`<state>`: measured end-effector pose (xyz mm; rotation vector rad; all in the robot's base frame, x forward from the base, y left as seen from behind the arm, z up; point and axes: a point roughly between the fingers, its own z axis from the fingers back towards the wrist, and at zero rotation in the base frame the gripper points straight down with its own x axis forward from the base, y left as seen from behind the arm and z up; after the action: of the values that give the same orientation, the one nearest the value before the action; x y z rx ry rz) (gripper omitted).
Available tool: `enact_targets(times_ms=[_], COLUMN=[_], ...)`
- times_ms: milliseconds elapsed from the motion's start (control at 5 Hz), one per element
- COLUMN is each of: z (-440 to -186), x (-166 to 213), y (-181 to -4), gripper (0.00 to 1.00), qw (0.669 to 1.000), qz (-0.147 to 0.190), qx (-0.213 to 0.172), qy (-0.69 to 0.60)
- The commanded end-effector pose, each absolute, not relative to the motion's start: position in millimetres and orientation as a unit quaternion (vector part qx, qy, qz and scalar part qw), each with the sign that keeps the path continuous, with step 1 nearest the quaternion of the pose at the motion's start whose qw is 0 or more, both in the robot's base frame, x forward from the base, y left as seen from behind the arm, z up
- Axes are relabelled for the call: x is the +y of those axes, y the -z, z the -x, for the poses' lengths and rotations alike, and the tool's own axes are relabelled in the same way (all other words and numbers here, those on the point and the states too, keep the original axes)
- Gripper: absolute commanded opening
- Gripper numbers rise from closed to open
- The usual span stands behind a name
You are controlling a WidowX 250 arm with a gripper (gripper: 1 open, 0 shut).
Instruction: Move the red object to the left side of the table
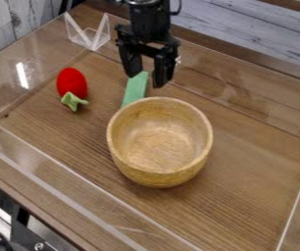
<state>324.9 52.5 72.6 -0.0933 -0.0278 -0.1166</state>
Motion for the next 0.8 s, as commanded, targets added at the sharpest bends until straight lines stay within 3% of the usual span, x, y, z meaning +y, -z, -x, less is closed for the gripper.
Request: enact_targets(times_ms=[0,200,400,600], z=[-335.9,-343.3,-337.3,-339.1], x=[44.0,39.6,42.2,17.9], y=[-96.5,-108.0,-104.7,-110.0], gripper=[1.00,1.00,1.00,1.00], qw=[0.996,0.995,0.993,0.994], qz=[0.045,0.045,0.048,0.049], qx=[-0.040,-0.044,-0.040,-0.041], qy=[0.073,0.077,0.098,0.090])
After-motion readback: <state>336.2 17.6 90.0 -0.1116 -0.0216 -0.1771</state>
